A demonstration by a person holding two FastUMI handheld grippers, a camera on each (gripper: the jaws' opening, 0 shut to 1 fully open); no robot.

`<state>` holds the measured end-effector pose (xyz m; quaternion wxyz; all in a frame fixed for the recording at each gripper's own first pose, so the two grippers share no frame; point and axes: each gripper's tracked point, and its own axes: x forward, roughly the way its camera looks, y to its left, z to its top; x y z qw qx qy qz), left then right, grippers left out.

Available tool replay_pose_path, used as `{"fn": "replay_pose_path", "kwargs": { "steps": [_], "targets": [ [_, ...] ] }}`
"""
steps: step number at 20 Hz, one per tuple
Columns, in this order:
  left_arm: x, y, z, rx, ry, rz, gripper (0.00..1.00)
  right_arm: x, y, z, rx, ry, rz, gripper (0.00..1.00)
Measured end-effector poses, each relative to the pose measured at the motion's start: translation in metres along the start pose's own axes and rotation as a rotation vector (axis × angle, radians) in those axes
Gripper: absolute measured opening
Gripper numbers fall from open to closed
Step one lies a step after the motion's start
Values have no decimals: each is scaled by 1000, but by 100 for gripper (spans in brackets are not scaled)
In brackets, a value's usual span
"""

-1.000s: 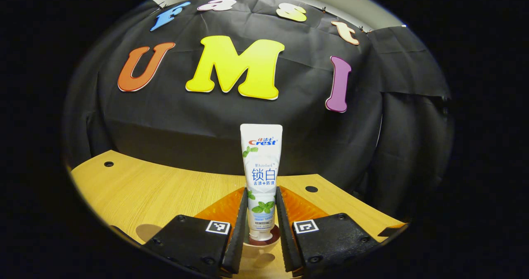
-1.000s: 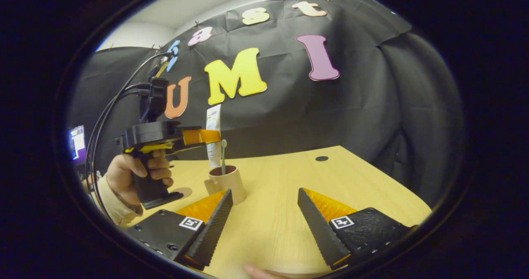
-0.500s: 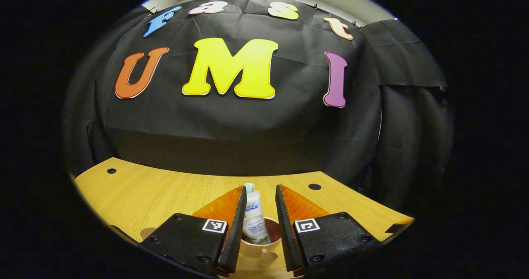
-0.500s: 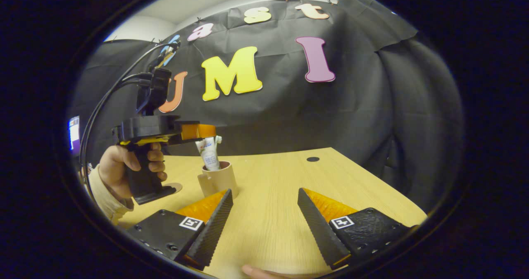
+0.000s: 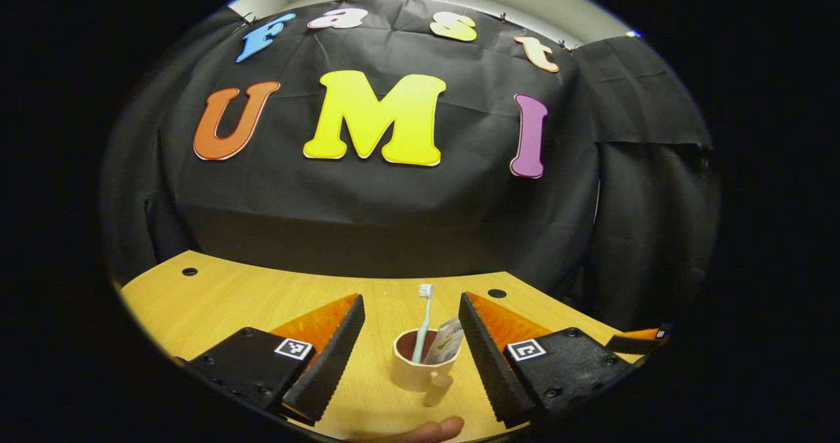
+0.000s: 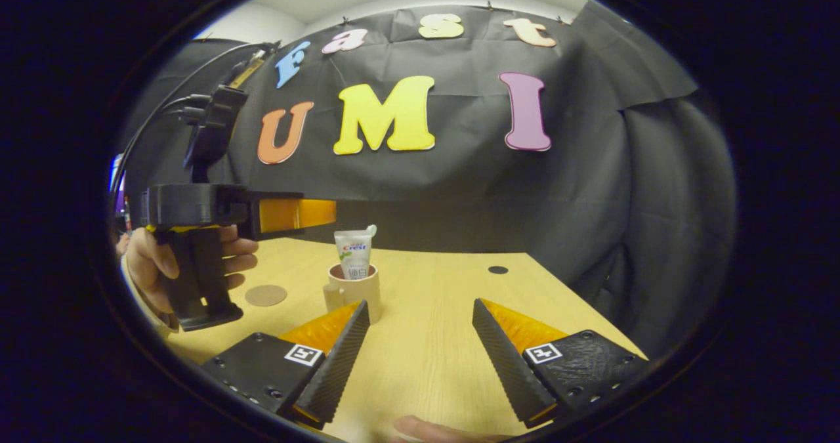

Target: Put the toothbrush and toothpaste on the desktop into the cup, then pick up the cup and place it on the coaster on the desktop.

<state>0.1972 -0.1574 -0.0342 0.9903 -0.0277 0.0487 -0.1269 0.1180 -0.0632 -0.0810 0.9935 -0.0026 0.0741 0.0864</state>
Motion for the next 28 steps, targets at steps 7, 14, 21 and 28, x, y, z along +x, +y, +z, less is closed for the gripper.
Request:
{"fn": "replay_pose_path", "kwargs": {
  "steps": [7,14,21,28],
  "targets": [
    [-38,32,-6,33,-16,39,97,28,23,21,66,64,51,96],
    [-74,54,-20,61,-41,84,97,51,57,31,13,159,128,96],
    [-100,73,-24,52,-96,133,97,77,89,6,-38,391,146,96],
    [-110,90,-25,30,-112,140,97,107,111,-28,-29,666,115,96]
  ]
}}
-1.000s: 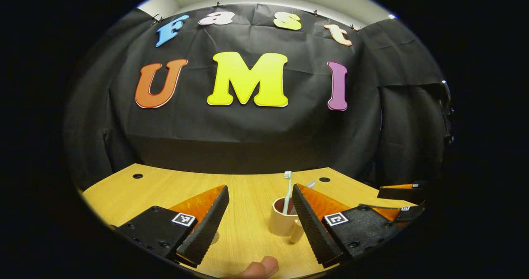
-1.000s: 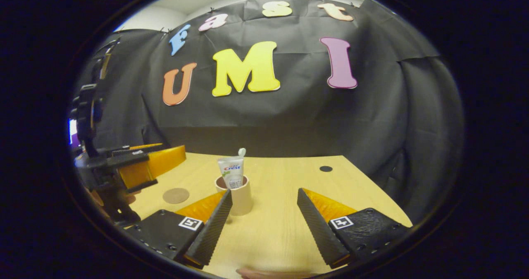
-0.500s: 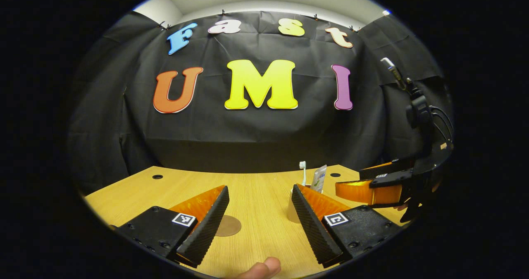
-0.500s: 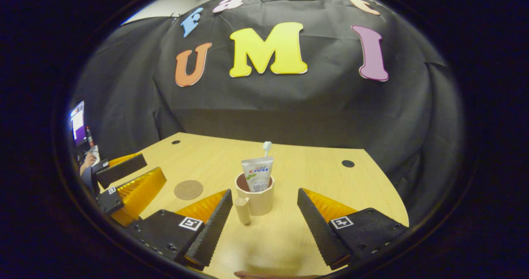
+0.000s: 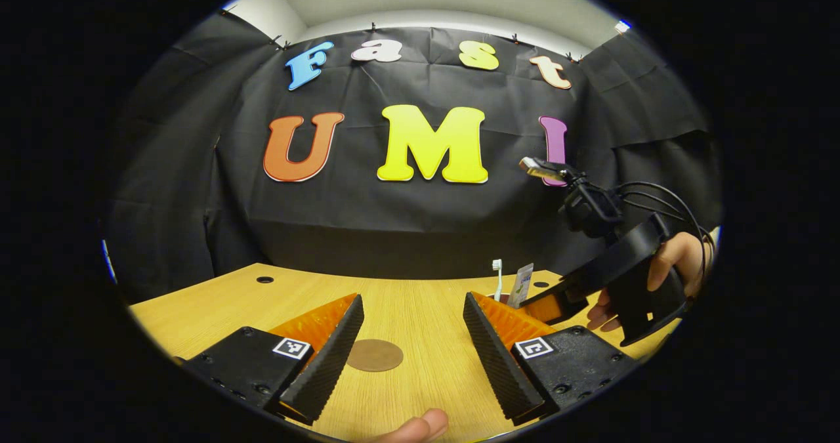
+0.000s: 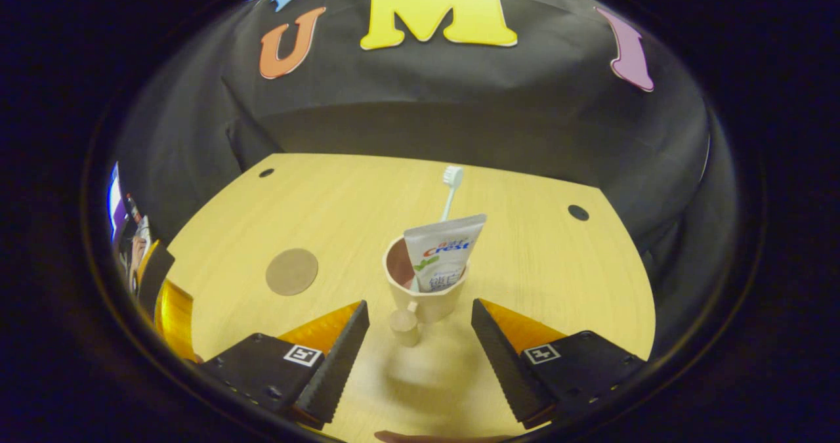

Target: Put the toothbrush and toothpaste on the desktop into the cup, then pick up the cup and place it on the coaster on the desktop.

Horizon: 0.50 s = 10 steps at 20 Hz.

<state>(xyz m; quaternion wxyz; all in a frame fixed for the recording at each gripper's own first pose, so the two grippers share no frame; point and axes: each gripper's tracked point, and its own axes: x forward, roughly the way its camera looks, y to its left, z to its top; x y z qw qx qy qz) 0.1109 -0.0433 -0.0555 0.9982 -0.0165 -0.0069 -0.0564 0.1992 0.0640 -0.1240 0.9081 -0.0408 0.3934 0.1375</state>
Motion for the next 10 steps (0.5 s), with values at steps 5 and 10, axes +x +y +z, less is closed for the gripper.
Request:
{"fn": "replay_pose_path", "kwargs": {
  "steps": [5,10],
  "targets": [
    [-4,2,12,-14,-23,-23,97,34,0,-12,100,173,-42,90],
    [-4,16,21,-11,-50,-1,97,36,-6,-11,116,197,-69,74]
  ]
}}
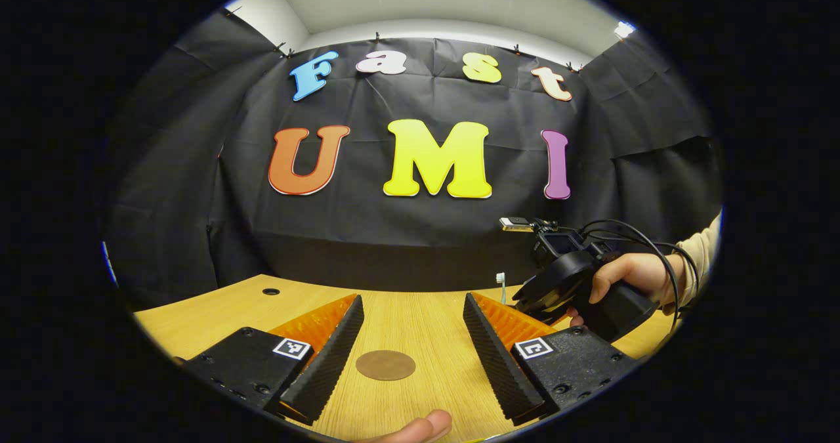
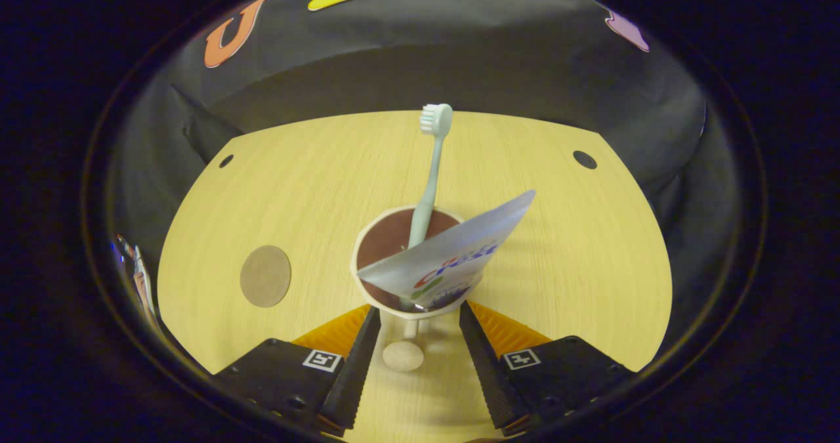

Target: Put the toothbrush and toothpaste on the desktop into the cup, then pick up the cup and place it on the coaster on the desktop.

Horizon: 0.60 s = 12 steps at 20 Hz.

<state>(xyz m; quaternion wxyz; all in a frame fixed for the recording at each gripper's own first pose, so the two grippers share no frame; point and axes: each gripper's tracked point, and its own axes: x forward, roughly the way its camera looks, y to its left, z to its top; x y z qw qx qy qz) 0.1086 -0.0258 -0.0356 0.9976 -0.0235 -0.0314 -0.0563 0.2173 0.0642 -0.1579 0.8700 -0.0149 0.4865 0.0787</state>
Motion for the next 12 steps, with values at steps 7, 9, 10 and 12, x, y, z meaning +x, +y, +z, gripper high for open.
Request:
{"fn": "replay_pose_path", "kwargs": {
  "steps": [7,9,10,12],
  "targets": [
    [3,-14,-12,1,34,-40,97,1,-4,-13,14,83,-3,46],
    [1,-20,-11,6,31,-50,97,0,-5,-11,-4,82,-15,29],
    [0,-22,-11,4,31,-58,97,1,-6,-13,-20,83,-32,26],
    [-2,-29,-13,-2,34,-78,97,1,-5,-14,-23,89,-45,21]
  ]
}}
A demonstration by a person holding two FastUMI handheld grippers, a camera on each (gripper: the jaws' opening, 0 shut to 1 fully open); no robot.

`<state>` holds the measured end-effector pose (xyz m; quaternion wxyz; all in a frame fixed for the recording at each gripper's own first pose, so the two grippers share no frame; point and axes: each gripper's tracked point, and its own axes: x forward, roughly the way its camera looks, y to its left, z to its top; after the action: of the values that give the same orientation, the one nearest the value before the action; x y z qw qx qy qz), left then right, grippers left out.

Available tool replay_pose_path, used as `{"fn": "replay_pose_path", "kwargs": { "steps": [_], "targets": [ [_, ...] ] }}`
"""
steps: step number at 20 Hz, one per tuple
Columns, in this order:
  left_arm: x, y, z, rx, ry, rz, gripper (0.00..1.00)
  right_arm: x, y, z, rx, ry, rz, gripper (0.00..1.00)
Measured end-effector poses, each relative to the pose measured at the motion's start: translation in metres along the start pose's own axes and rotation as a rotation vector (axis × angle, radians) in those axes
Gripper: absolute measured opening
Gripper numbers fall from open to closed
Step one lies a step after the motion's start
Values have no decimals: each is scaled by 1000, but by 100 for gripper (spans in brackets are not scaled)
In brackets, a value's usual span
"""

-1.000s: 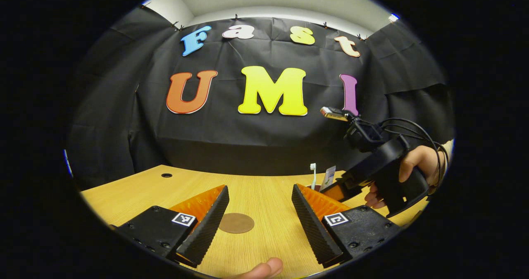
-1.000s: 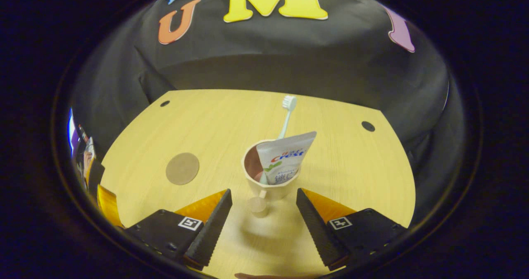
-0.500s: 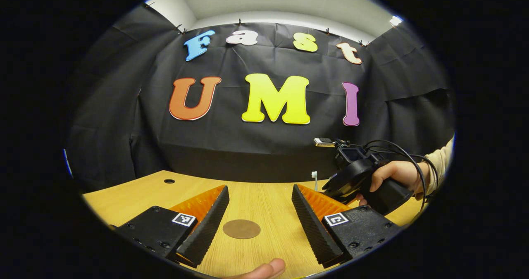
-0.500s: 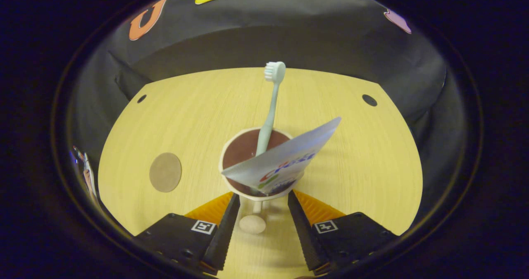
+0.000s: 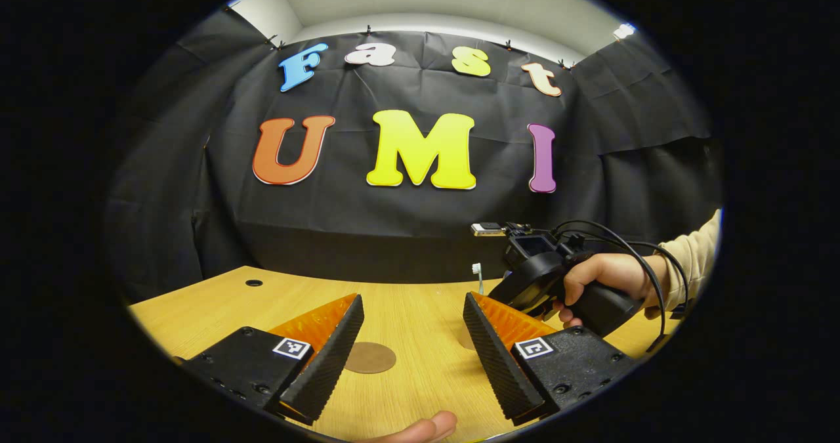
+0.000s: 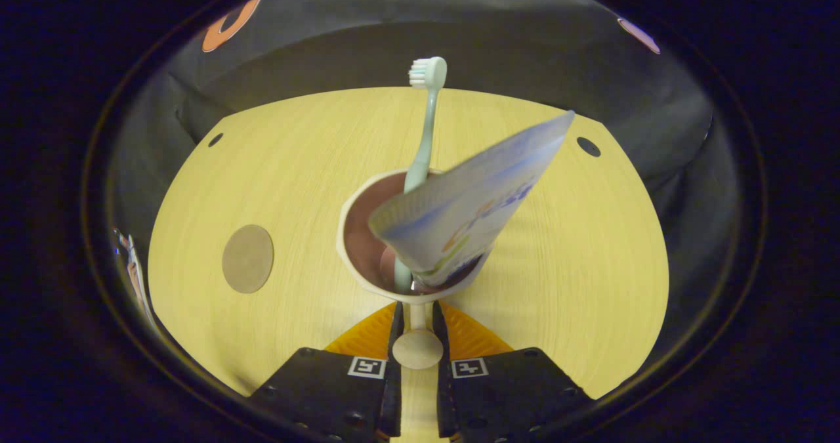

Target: Put the toothbrush and toothpaste on the desktop into the cup, then pick up the cup and place it on the coaster on the desktop.

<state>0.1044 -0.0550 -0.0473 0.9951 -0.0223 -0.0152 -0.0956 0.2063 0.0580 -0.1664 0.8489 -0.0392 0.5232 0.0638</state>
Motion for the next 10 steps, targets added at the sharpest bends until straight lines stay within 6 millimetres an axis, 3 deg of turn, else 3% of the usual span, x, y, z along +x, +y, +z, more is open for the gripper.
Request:
{"fn": "replay_pose_path", "kwargs": {
  "steps": [4,10],
  "targets": [
    [-2,-13,-2,-13,5,-30,97,0,-1,0,-10,4,2,15],
    [-11,-43,-2,-17,-2,-103,97,1,-2,3,-34,-31,9,14]
  ]
}}
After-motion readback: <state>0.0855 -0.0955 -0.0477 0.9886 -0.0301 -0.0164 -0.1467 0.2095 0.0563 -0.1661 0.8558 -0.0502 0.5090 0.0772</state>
